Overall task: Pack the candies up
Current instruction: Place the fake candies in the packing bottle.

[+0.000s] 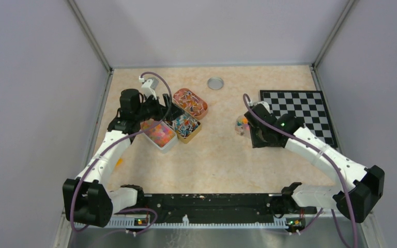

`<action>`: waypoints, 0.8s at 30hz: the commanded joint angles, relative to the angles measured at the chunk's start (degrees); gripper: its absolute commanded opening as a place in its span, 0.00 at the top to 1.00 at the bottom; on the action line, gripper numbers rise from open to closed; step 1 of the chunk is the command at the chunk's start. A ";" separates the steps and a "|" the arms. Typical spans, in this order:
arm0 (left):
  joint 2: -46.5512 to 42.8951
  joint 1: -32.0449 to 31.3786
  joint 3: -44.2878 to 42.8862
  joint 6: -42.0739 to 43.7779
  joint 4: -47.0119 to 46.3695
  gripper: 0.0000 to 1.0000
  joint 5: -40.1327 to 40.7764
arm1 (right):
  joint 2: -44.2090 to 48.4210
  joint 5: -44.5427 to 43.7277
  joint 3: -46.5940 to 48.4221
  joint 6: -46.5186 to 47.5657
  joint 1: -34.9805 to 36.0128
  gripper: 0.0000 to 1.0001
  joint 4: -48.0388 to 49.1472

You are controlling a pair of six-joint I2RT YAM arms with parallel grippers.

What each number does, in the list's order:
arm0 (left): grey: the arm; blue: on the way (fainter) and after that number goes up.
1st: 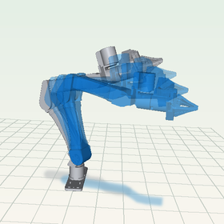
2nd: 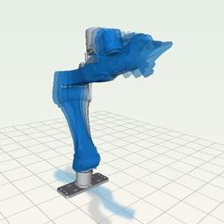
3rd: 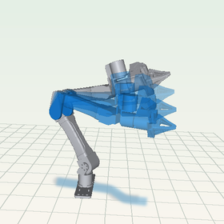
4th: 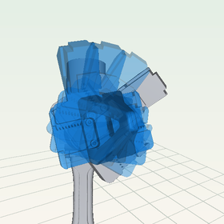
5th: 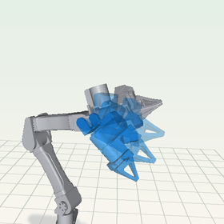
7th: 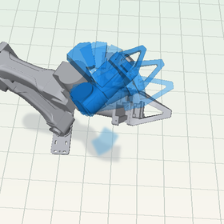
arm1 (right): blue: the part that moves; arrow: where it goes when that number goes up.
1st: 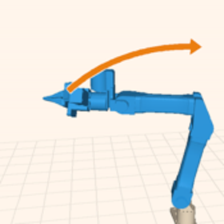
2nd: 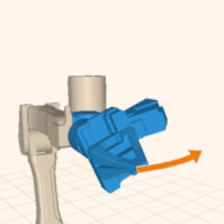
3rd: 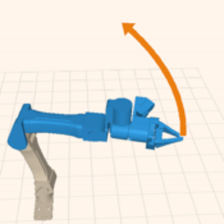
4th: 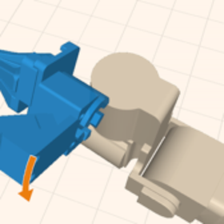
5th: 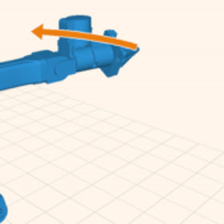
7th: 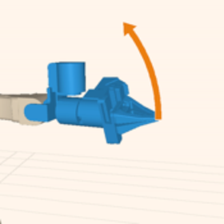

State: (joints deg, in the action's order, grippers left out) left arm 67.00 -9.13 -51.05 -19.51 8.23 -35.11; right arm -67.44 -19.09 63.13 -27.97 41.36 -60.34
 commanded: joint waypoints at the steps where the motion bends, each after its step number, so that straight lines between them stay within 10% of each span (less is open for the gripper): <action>1: -0.38 -0.28 -0.15 0.85 -0.86 0.01 -0.31 | -0.93 1.19 3.67 1.44 -0.86 1.00 -0.88; 24: -0.65 -0.37 -0.17 1.23 -0.60 0.01 0.17 | -2.92 1.47 6.88 2.99 -1.64 1.00 -3.60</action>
State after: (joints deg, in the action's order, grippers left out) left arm 67.00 -9.17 -51.05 -19.33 8.25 -35.07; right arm -70.22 -17.58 66.67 -25.89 40.34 -63.51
